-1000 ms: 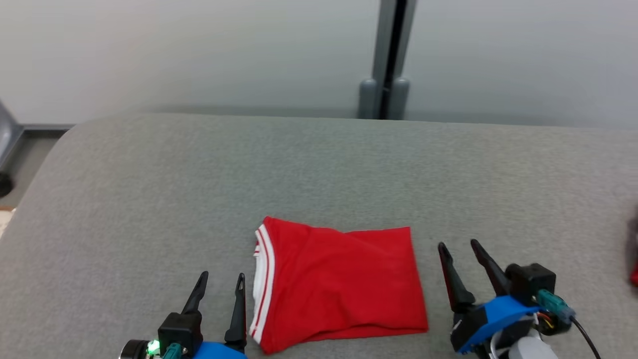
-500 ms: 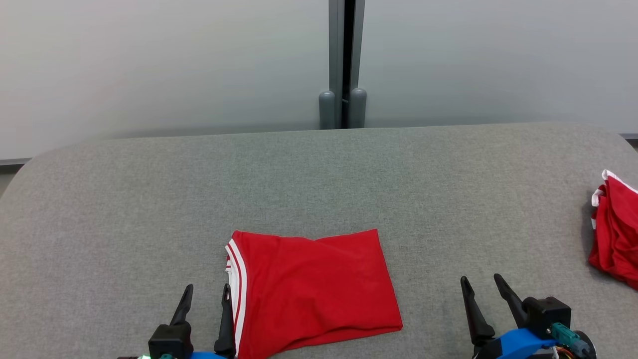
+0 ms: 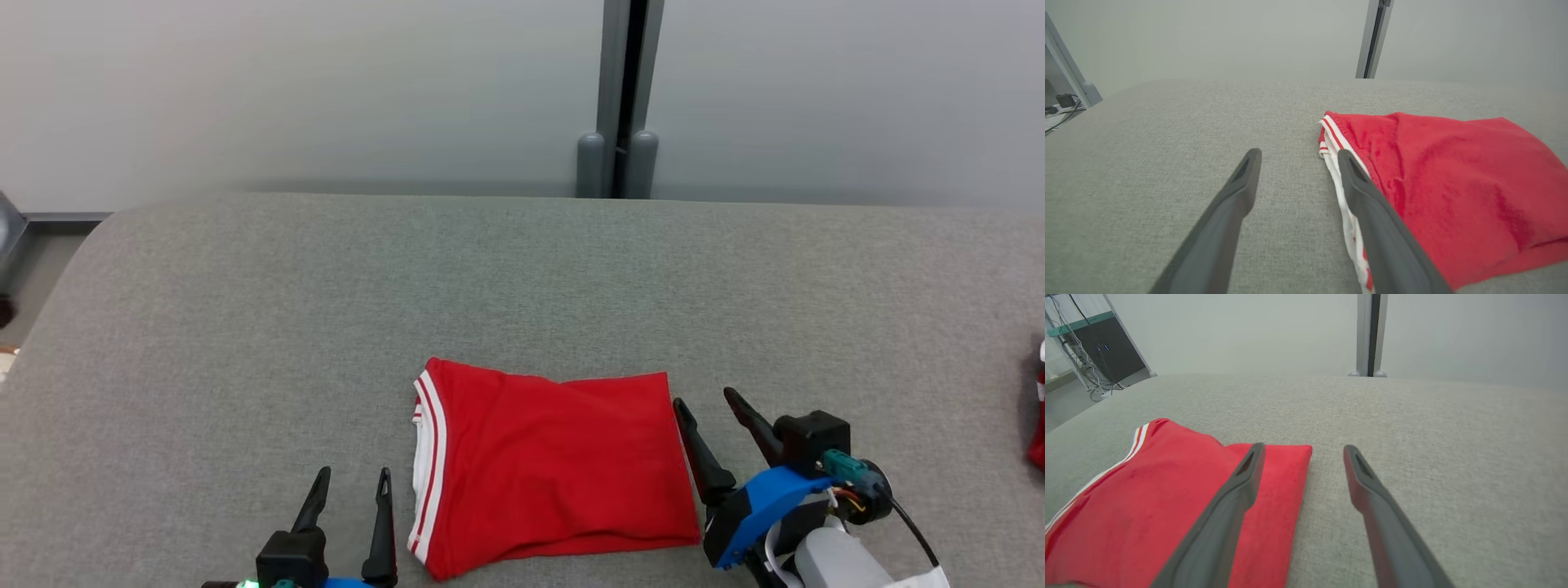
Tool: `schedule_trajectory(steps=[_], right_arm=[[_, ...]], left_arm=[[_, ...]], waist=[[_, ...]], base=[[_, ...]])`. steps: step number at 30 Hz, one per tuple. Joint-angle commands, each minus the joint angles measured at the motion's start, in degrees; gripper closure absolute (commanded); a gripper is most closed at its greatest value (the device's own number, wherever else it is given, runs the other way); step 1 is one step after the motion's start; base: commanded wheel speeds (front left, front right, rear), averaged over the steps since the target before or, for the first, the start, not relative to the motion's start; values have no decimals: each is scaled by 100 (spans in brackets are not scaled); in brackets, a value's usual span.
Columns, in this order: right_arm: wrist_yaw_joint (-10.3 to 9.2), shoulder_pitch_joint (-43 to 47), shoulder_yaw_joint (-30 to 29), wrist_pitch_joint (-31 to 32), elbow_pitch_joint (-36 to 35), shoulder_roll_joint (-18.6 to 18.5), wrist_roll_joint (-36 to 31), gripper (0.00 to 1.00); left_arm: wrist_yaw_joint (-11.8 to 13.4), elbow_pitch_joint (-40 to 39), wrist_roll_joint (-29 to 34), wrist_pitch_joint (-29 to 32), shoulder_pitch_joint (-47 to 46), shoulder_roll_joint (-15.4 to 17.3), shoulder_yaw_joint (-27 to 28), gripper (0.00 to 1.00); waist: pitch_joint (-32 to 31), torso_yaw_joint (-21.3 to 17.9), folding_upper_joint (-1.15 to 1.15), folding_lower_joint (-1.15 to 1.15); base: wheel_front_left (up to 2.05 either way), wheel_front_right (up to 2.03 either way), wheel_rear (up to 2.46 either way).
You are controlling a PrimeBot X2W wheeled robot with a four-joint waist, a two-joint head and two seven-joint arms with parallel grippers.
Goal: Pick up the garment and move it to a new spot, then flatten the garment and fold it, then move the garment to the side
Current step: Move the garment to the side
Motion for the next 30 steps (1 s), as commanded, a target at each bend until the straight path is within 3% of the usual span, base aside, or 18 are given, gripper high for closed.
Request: schedule_trajectory(steps=[1,6,11,12,13,21,30], right_arm=[[-1,-159,53,-17,191,-20,17,0],[0,-394,292,176,1139,-19,126,0],[2,-330,911,670,1818,-3,544,0],[2,-313,994,740,1911,10,627,41],[2,-314,1053,757,1983,12,668,100],[-32,-693,469,100,2529,-96,393,100],[-34,-682,71,46,2751,-100,90,100]], left_arm=[[-26,11,25,-27,-111,3,15,0],[-59,19,31,-26,-122,1,-38,0],[-71,40,26,-26,-118,1,-73,0],[-62,41,16,-26,-114,1,-67,0],[-62,49,6,-26,-107,1,-63,0],[-92,-4,-2,-26,-95,-1,-21,0],[-118,67,-92,-26,-263,1,-182,0]], waist=[[76,136,0,0],[147,400,0,0],[202,508,0,0],[208,505,0,0],[217,490,0,0],[133,8,0,0],[205,-1441,0,0]], base=[[0,0,0],[0,0,0],[0,0,0],[0,0,0],[0,0,0],[0,0,0],[0,0,0]])
